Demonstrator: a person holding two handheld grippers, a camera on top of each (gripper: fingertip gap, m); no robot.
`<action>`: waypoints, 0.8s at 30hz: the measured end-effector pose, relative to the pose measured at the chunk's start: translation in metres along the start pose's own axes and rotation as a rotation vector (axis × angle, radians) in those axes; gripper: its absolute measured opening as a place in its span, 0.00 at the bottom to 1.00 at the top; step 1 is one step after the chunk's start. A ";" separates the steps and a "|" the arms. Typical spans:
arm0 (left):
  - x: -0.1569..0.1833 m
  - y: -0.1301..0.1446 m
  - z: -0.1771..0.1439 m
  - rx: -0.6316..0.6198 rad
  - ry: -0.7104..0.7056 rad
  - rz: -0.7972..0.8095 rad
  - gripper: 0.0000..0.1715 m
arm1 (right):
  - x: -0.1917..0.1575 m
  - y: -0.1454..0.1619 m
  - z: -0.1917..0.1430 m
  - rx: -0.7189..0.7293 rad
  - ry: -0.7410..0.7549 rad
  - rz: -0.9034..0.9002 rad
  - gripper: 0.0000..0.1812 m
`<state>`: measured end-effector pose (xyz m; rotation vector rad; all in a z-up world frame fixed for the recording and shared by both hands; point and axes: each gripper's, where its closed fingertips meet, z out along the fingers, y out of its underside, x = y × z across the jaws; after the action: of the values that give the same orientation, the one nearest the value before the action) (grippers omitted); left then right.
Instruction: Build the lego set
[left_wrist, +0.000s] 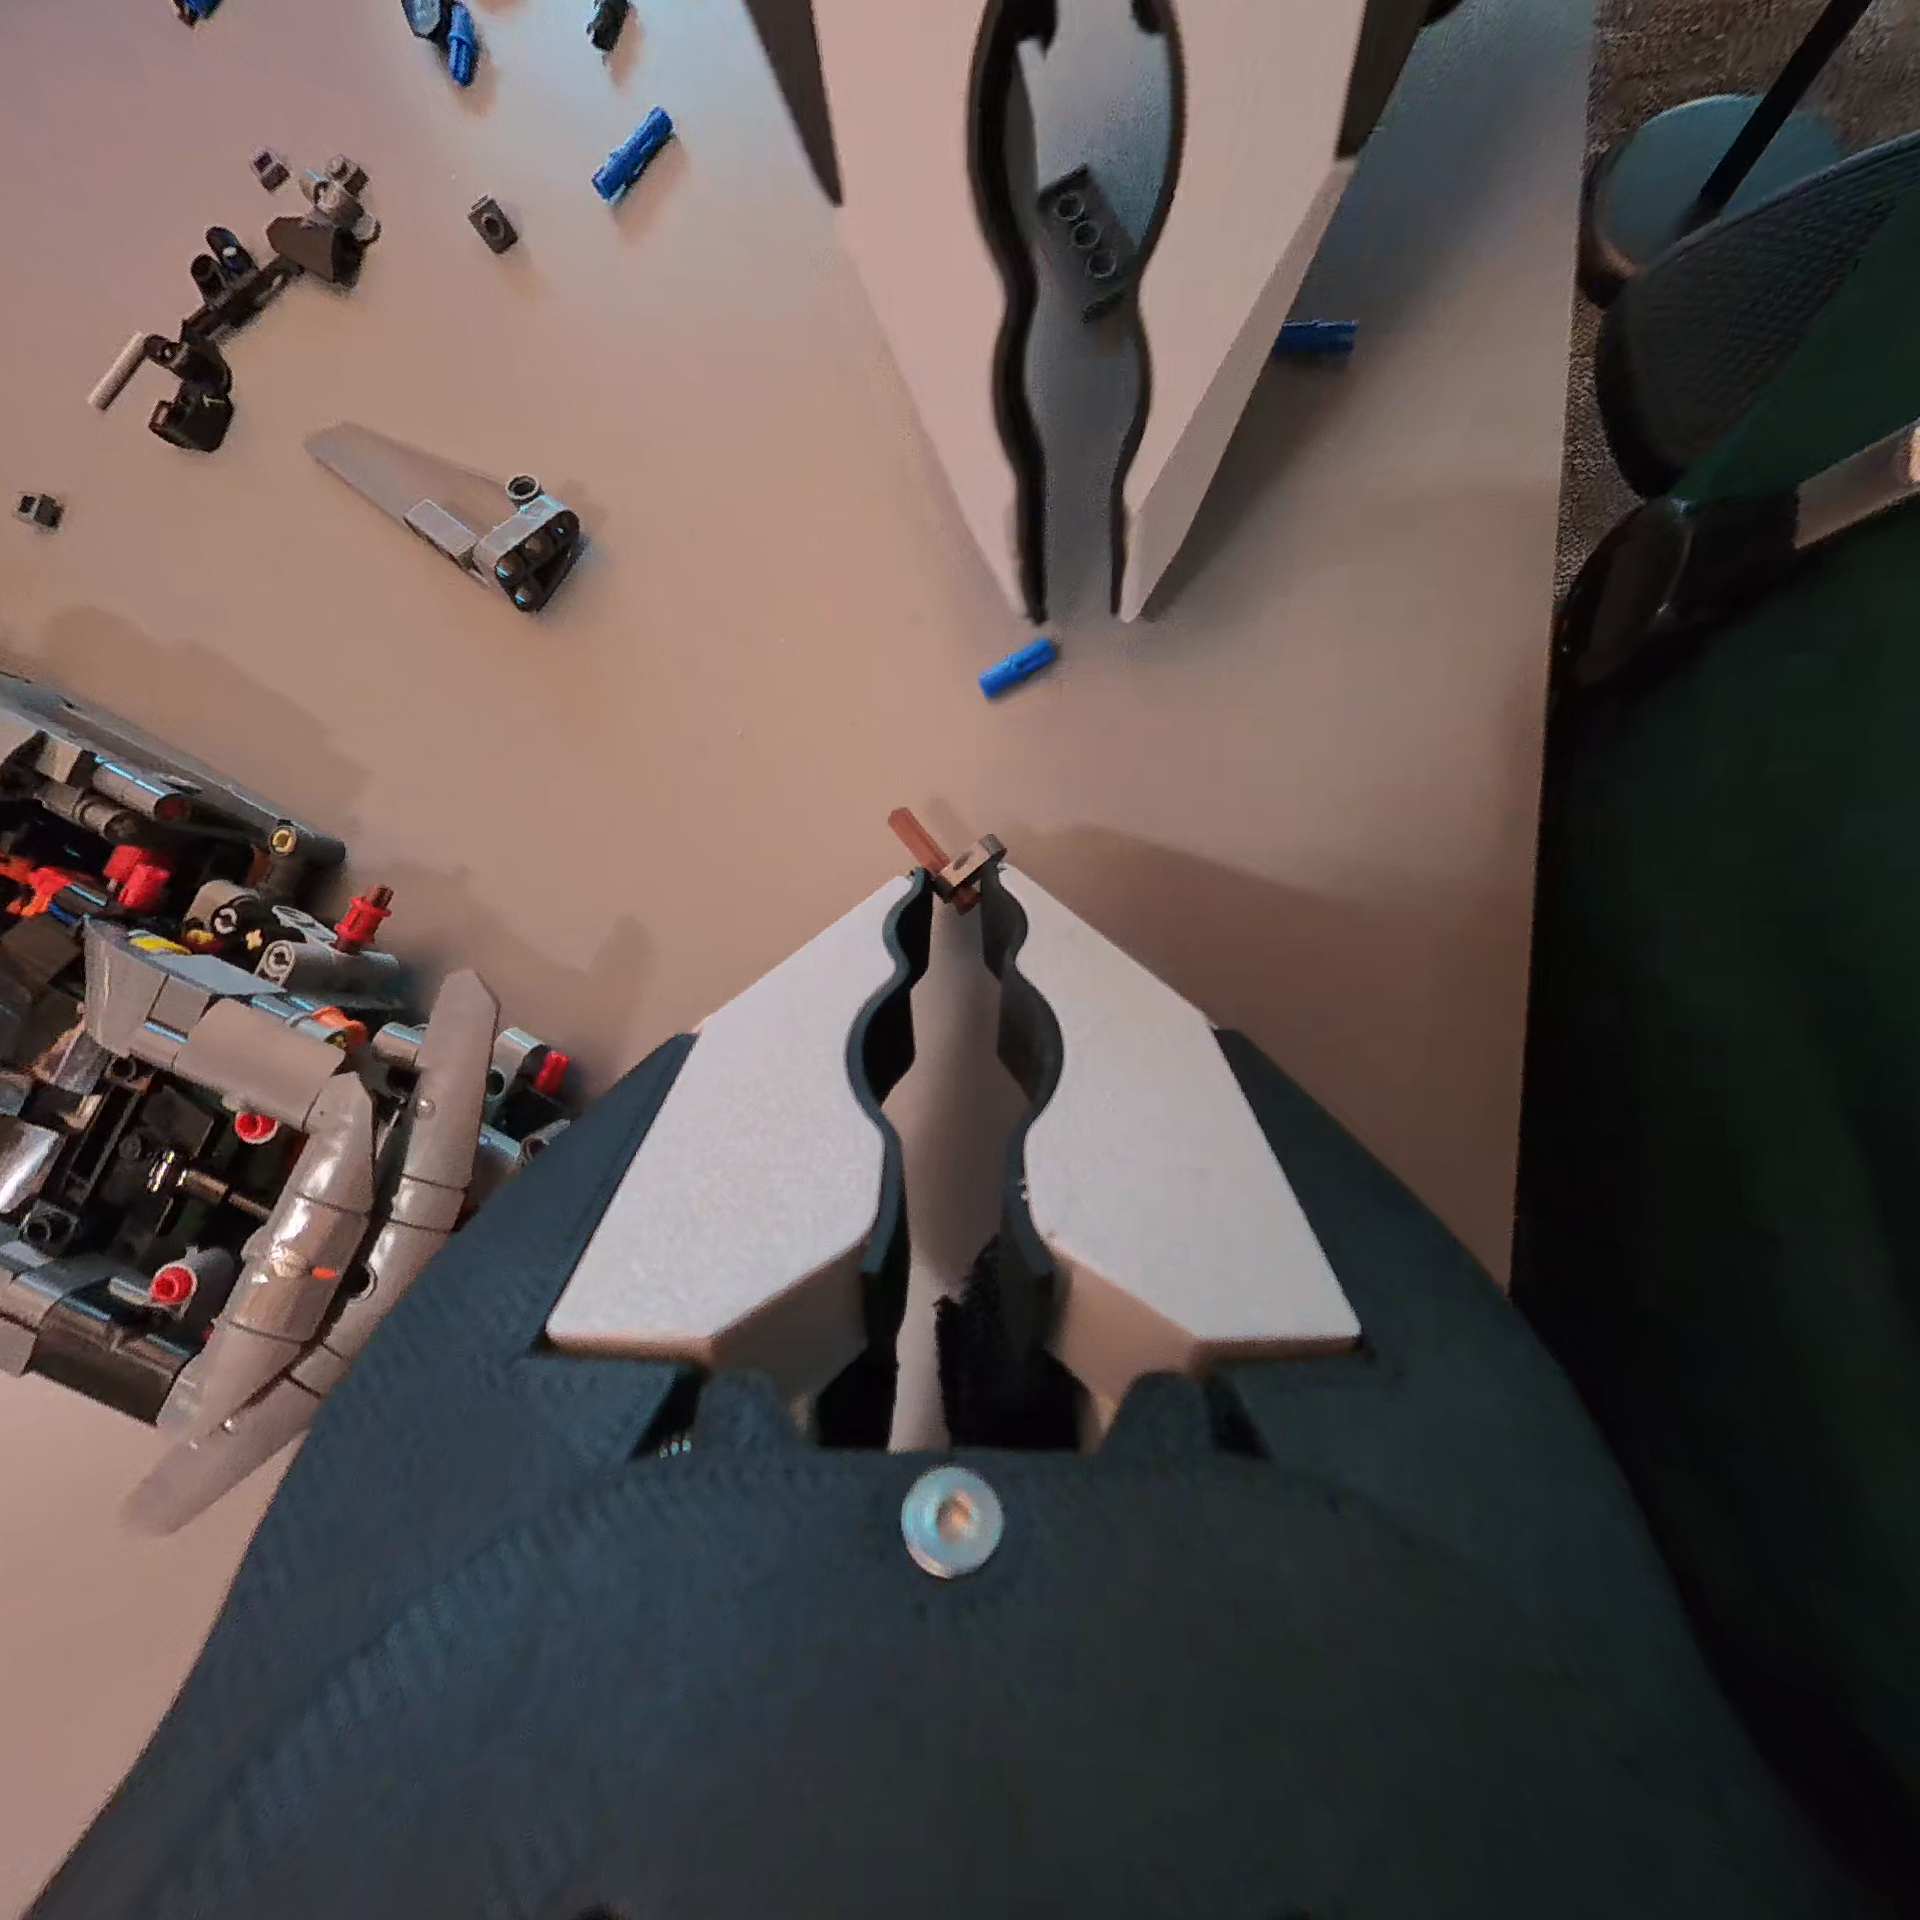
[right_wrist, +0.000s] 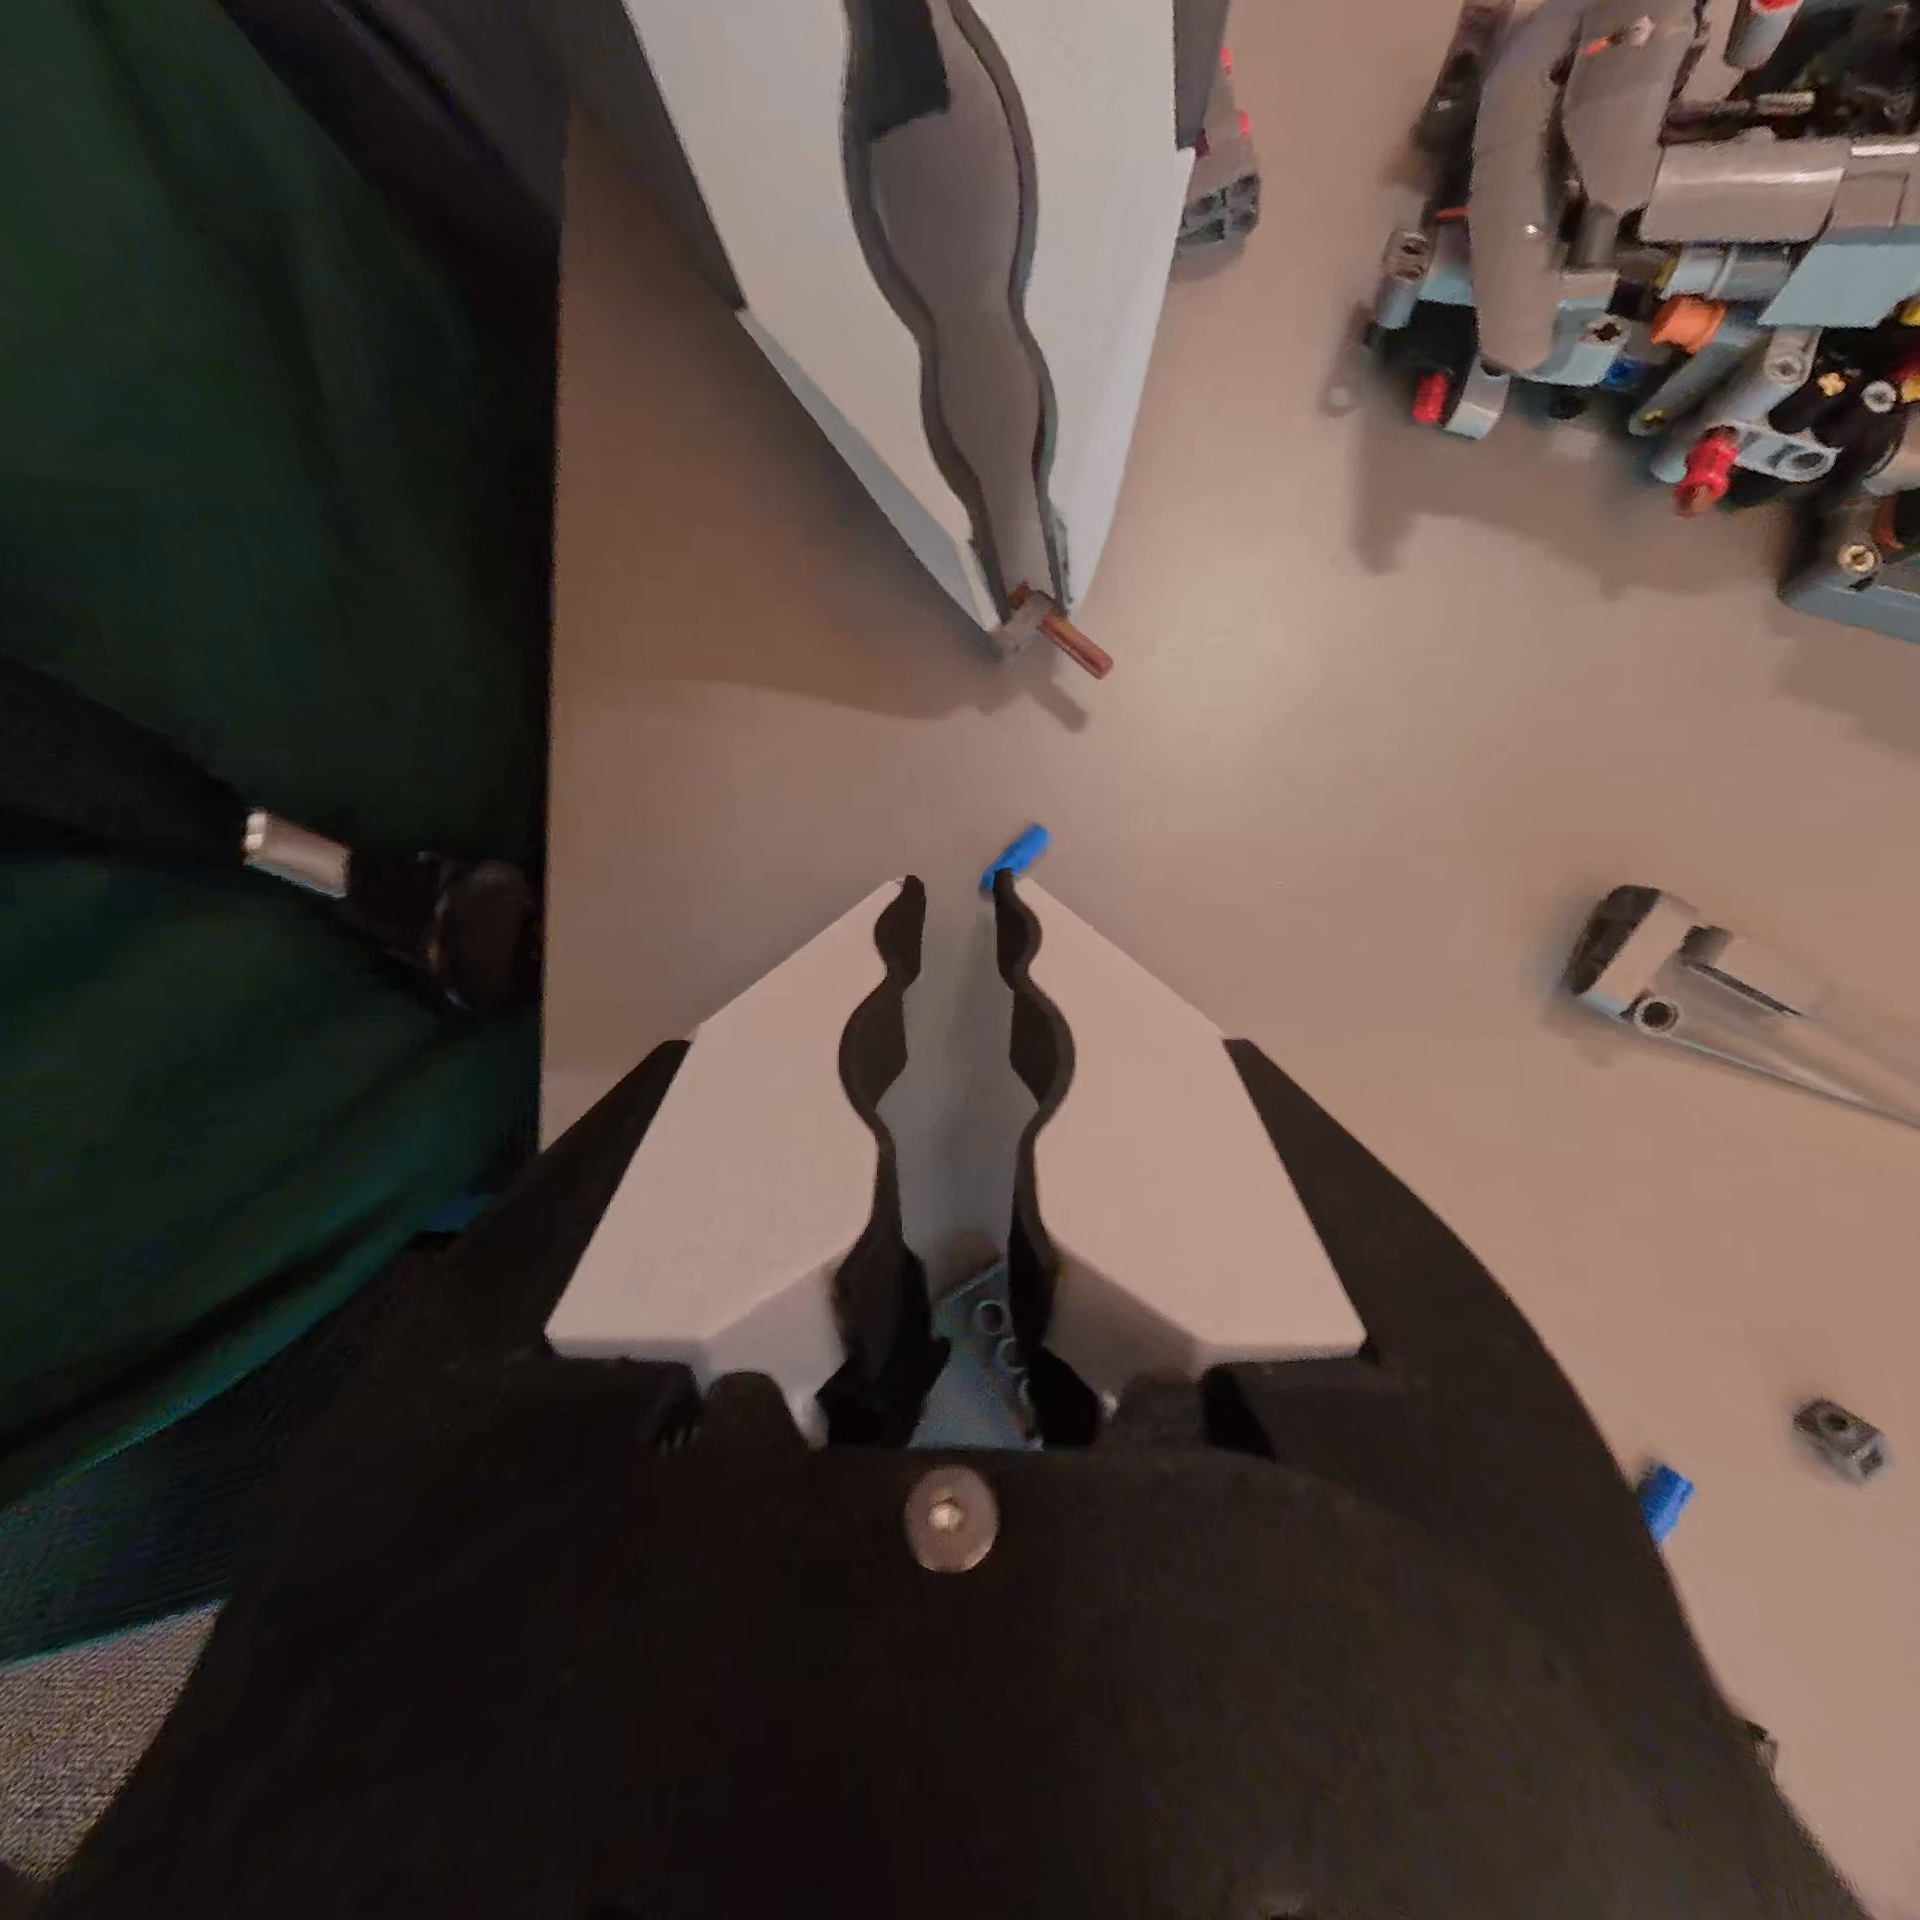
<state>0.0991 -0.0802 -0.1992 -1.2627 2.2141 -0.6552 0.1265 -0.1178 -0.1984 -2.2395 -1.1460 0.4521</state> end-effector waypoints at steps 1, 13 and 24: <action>0.001 0.000 0.000 0.007 0.000 -0.001 0.05 | -0.004 -0.001 -0.002 0.008 -0.007 0.003 0.05; 0.001 0.007 -0.006 0.024 -0.008 -0.014 0.05 | 0.001 0.001 0.002 -0.024 -0.018 0.060 0.02; 0.002 0.008 0.003 0.005 -0.003 -0.025 0.05 | 0.027 -0.013 0.005 -0.021 -0.005 -0.058 0.09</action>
<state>0.0951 -0.0787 -0.2070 -1.2897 2.1969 -0.6670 0.1312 -0.0880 -0.1948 -2.2180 -1.2206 0.4234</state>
